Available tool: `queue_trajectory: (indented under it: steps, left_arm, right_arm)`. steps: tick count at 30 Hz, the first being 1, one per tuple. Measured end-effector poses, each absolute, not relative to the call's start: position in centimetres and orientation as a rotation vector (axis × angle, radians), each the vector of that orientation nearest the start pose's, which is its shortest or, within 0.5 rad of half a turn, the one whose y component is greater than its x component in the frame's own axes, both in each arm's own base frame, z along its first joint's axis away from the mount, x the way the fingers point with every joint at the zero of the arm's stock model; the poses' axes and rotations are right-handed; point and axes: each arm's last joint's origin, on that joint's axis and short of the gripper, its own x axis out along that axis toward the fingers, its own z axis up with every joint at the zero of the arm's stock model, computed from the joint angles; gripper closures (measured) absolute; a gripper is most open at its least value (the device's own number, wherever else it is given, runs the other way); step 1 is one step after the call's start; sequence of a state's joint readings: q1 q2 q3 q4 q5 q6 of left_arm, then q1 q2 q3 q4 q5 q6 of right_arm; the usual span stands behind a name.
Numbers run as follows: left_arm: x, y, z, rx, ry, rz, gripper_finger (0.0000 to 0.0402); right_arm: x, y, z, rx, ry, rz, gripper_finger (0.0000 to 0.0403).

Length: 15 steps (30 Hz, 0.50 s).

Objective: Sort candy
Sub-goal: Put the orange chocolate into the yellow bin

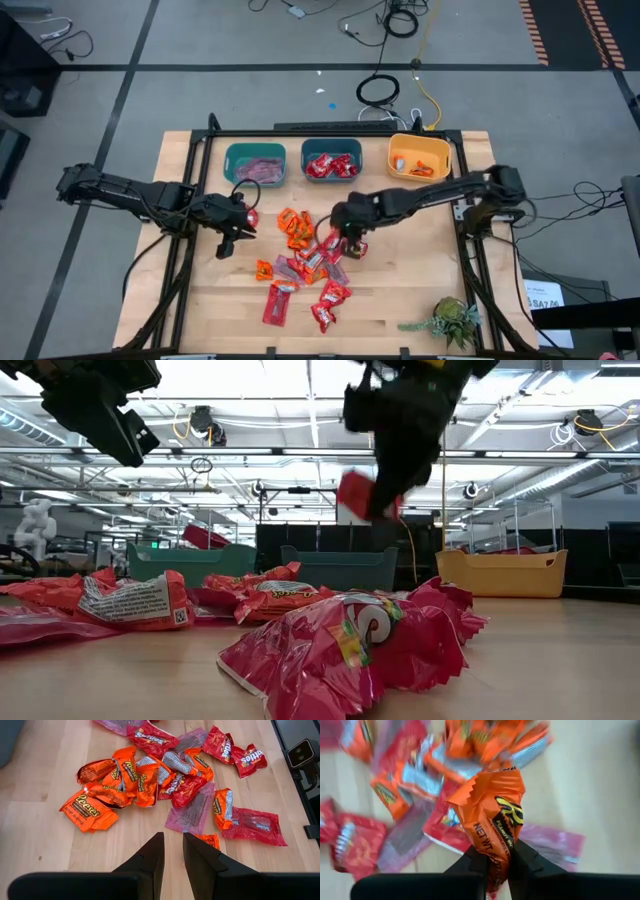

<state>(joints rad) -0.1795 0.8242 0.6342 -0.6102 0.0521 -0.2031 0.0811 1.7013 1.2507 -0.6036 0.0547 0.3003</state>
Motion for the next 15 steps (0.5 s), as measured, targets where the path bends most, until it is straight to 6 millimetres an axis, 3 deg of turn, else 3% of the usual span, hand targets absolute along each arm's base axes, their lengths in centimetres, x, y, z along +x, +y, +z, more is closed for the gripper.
queue_trajectory:
  steps: [7, 15]
  left_arm:
    - [15.7, -3.0, 24.1, -0.14, 0.819, -0.137, 0.0322]
    - [15.7, -3.0, 24.1, -0.14, 0.816, -0.136, 0.0322]
  right_arm:
    - [32.0, -1.5, 28.4, 0.253, 0.868, -0.245, 0.0374]
    - [26.6, -5.7, 32.8, 0.259, 0.788, -0.474, 0.0371]
